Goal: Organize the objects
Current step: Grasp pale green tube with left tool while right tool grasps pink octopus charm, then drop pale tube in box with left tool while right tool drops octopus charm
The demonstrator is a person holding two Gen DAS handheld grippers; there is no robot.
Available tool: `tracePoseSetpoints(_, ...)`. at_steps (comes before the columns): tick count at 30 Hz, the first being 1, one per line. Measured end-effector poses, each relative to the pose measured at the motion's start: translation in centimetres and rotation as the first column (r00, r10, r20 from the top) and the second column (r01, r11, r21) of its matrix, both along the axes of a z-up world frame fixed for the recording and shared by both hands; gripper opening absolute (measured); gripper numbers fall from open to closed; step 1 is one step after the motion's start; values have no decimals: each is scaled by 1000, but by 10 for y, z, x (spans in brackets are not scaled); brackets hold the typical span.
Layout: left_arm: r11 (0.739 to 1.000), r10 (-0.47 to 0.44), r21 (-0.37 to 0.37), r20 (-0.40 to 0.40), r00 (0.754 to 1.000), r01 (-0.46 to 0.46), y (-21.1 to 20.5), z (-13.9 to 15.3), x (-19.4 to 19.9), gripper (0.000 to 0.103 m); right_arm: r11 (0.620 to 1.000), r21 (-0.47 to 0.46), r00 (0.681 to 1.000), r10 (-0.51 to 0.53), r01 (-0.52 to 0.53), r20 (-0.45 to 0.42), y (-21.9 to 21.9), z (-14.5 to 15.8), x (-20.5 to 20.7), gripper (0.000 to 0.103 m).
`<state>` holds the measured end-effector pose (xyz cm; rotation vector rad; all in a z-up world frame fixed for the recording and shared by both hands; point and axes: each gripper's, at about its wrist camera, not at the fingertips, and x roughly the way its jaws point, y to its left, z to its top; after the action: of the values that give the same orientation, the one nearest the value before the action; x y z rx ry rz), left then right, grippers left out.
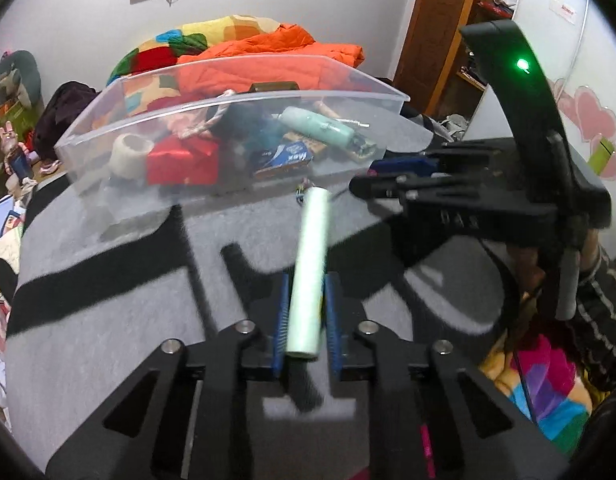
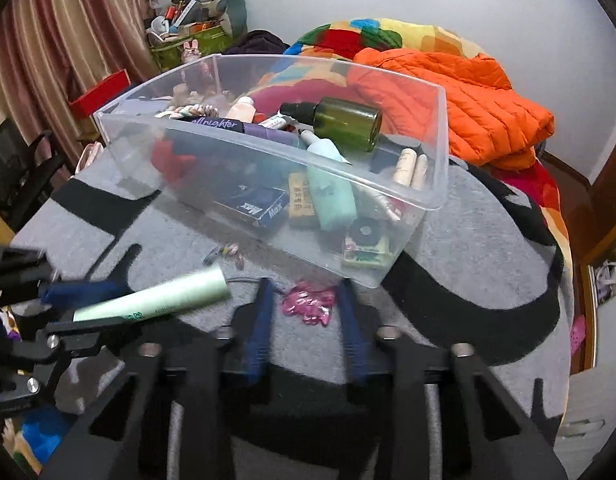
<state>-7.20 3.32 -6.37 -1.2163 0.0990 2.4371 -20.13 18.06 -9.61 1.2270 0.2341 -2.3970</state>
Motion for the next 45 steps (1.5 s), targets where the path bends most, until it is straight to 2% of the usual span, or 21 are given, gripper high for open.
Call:
tracePoseSetpoints(4,1000,17,-10,-5,1000,-17,-7,2,14,15,1000,8,1000,-18,18,-20,3,1,9,25)
tracePoseSetpoints(8,999,21,-36,-12,1000,-21,-1,2,9,15,999,-22,999,-42,42,-22,12,6,20,25)
tracePoseSetpoints(18,999,33,-14,-34,999,-33,6,-2,-11,15,991,-119,990,-78,64,-120,33,57,47,25)
tracePoseSetpoints(21,999,53,-9,-53,997,-53,3,6,-9,15,986,-155,984,-82,58,-155,37,74,51,25)
tracePoseSetpoints(26,994,104,41,-109,989,-100,-11,34,-5,15,977,-206,974,-89,46,-206,37,98,52,25)
tracePoseSetpoints(32,984,162,109,-185,969,-144,-29,69,-7,15,968,-248,963,-95,31,-253,28,119,42,25)
tracePoseSetpoints(38,974,217,125,-272,937,-189,-41,101,-21,15,965,-262,948,-90,7,-306,16,140,19,25)
tracePoseSetpoints(42,971,235,118,-273,933,-210,-45,106,-44,15,974,-225,945,-106,35,-310,6,138,-3,25)
tracePoseSetpoints(45,968,245,106,-245,938,-225,-46,100,-67,15,973,-223,956,-114,53,-270,4,126,-18,25)
